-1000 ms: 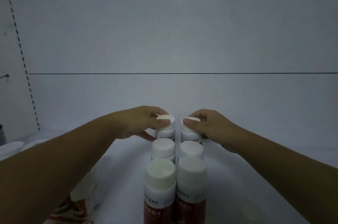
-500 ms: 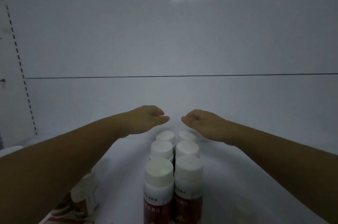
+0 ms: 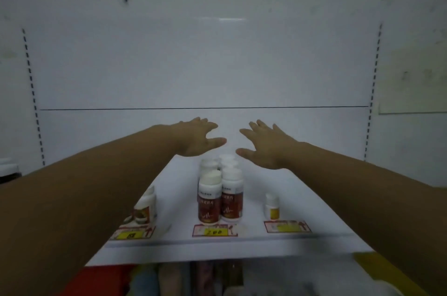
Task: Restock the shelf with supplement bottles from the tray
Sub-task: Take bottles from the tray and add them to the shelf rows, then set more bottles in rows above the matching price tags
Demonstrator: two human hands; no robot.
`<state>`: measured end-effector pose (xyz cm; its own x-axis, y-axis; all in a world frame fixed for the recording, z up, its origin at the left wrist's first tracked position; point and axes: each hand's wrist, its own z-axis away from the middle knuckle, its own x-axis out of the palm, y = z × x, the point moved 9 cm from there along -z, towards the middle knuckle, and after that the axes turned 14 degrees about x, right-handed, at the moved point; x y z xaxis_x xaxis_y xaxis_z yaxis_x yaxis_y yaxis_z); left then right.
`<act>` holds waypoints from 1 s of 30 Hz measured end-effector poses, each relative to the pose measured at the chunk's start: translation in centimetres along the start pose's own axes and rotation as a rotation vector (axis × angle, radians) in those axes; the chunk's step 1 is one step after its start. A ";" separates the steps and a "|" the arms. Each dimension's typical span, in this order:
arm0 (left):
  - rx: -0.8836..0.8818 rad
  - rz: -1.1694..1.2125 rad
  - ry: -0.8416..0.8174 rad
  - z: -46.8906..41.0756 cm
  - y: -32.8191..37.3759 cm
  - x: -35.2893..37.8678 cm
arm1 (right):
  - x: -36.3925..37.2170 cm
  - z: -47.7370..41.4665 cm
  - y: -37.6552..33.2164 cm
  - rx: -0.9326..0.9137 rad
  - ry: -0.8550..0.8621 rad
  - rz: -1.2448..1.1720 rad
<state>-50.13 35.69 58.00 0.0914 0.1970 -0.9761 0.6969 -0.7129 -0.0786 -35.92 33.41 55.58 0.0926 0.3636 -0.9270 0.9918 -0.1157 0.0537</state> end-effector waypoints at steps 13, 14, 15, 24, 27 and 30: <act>0.223 0.452 -0.325 11.7 13.0 14.0 | 7.5 21.4 -1.8 -0.224 -0.255 -0.148; 0.204 0.466 -0.368 12.0 13.0 15.8 | 9.4 22.1 -1.2 -0.205 -0.327 -0.113; 0.184 0.487 -0.393 12.2 12.8 17.5 | 11.3 22.6 -0.4 -0.182 -0.383 -0.090; -0.099 0.643 -0.384 8.7 9.2 34.0 | 28.4 21.6 8.4 0.156 -0.607 -0.317; -0.121 0.673 -0.383 6.6 9.7 38.8 | 35.0 20.9 9.9 0.227 -0.675 -0.360; -0.159 0.650 -0.279 3.8 9.5 41.7 | 39.5 19.1 10.4 0.217 -0.637 -0.362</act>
<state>-42.42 34.54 15.79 0.3522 -0.4280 -0.8323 0.6603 -0.5166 0.5450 -23.67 28.89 12.44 -0.3684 -0.1823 -0.9116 0.9053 -0.2936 -0.3071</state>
